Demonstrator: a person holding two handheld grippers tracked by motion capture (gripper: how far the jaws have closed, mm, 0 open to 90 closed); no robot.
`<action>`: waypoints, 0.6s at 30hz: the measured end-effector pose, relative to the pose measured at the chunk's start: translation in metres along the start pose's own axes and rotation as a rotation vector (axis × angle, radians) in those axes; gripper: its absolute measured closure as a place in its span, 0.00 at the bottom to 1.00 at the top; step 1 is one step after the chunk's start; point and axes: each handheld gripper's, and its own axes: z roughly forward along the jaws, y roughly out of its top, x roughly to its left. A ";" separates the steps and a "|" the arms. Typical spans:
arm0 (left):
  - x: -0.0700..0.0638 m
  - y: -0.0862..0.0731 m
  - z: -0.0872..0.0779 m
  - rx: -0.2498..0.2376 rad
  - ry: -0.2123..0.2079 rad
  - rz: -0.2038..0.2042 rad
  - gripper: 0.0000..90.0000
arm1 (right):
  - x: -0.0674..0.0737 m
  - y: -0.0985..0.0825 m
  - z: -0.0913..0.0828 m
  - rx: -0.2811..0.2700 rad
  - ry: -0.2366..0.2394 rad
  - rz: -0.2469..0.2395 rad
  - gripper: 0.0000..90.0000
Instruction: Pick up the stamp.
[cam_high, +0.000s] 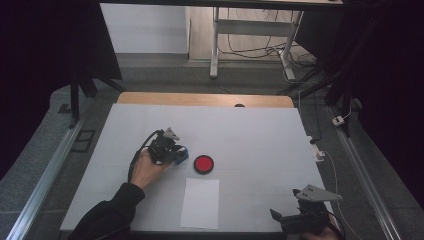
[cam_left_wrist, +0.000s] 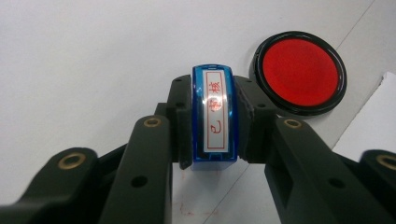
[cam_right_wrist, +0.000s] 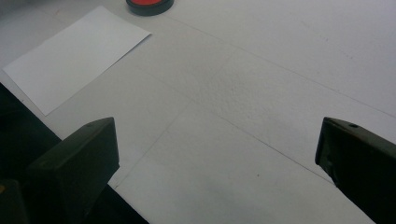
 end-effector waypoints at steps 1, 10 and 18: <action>0.000 0.000 0.000 0.002 0.002 0.002 0.77 | 0.000 0.000 0.000 0.000 0.000 0.000 0.00; -0.002 0.004 -0.004 0.003 -0.011 0.005 0.78 | 0.000 0.000 0.000 0.001 0.001 -0.004 0.00; -0.005 0.006 -0.012 -0.008 -0.013 0.003 0.78 | 0.000 0.000 0.000 -0.001 0.001 -0.003 0.00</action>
